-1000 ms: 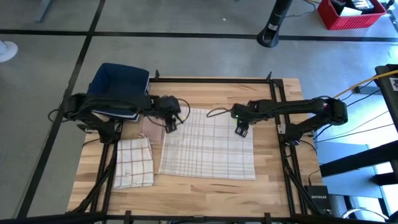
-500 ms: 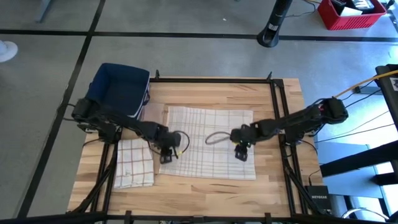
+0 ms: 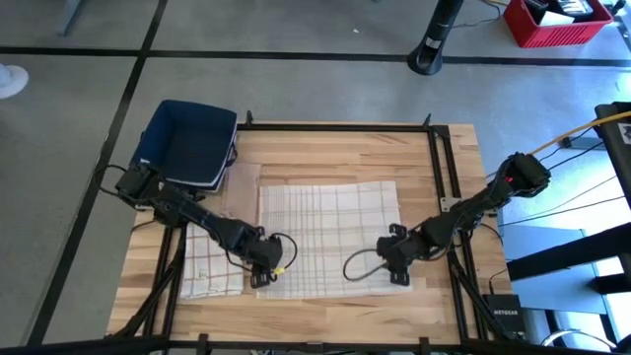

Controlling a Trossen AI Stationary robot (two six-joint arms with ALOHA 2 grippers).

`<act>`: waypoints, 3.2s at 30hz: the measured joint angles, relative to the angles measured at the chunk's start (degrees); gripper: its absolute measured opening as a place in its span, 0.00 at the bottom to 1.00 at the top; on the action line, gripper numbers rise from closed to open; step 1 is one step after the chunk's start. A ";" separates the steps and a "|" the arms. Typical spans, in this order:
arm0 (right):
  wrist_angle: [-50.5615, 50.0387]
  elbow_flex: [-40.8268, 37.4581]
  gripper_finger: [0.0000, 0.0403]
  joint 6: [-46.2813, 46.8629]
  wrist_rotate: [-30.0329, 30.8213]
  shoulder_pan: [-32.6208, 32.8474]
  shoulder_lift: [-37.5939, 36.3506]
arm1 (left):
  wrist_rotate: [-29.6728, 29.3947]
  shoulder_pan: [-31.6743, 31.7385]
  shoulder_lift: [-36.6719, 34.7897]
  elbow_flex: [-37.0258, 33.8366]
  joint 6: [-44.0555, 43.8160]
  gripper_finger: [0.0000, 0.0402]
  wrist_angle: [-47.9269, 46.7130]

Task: Fold towel
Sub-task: Fold the right checkered white towel

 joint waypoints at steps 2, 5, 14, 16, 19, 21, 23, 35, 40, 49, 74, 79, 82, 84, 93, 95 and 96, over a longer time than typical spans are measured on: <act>-0.25 0.50 0.49 0.50 -0.42 1.52 0.01 | 0.43 -1.02 0.15 1.30 -0.24 0.38 -1.24; -1.78 2.81 0.49 1.86 -1.59 2.11 -0.48 | 1.15 -1.94 -0.34 4.28 -1.15 0.38 -5.23; 3.66 9.39 0.49 6.13 -4.28 6.32 -0.82 | 0.12 -8.75 -3.02 9.71 -3.88 0.38 -1.63; 6.61 9.39 0.49 10.01 -3.33 9.05 -0.82 | 0.00 -11.64 -2.57 9.73 -4.72 0.38 0.20; 6.89 10.77 0.49 15.95 -0.84 13.86 -0.82 | -1.03 -15.43 -1.53 9.72 -7.80 0.38 1.08; 5.74 13.06 0.49 17.51 2.37 17.06 -0.67 | -2.02 -17.25 -0.80 11.01 -10.42 0.38 0.94; 3.11 16.56 0.49 17.59 6.98 19.76 0.20 | -4.06 -18.91 0.22 13.32 -10.73 0.38 1.27; -9.93 23.66 0.49 6.09 21.08 26.65 13.95 | -14.72 -21.74 9.00 17.64 -8.03 0.38 -5.35; -14.40 23.66 0.49 9.43 20.13 26.51 16.24 | -17.06 -21.74 9.16 17.64 -11.56 0.38 -9.95; -14.00 23.19 0.49 9.87 19.37 28.78 16.60 | -13.64 -23.37 9.35 16.33 -11.80 0.38 -3.18; -11.52 14.25 0.22 10.73 17.16 28.98 16.49 | -17.31 -22.68 13.37 16.53 -12.59 0.11 -7.32; -10.88 14.15 0.03 12.10 16.24 28.92 16.40 | -18.28 -22.74 13.34 16.50 -14.76 0.03 -7.72; -11.61 14.85 0.04 16.66 15.61 28.91 16.18 | -17.89 -23.00 12.62 16.38 -16.28 0.02 -8.12; -12.74 16.27 0.02 17.70 14.39 28.89 16.16 | -17.54 -23.38 11.56 16.51 -17.33 0.01 -8.99; -11.13 25.57 0.01 18.65 11.38 30.01 16.08 | -10.23 -27.14 7.87 18.70 -22.65 0.01 -6.46; -11.06 26.96 0.01 19.96 11.07 31.09 16.08 | -8.73 -28.10 7.83 19.19 -23.62 0.00 -4.51; -11.27 27.70 0.01 20.51 11.11 31.55 16.08 | -8.74 -28.47 7.78 19.51 -23.93 0.00 -4.36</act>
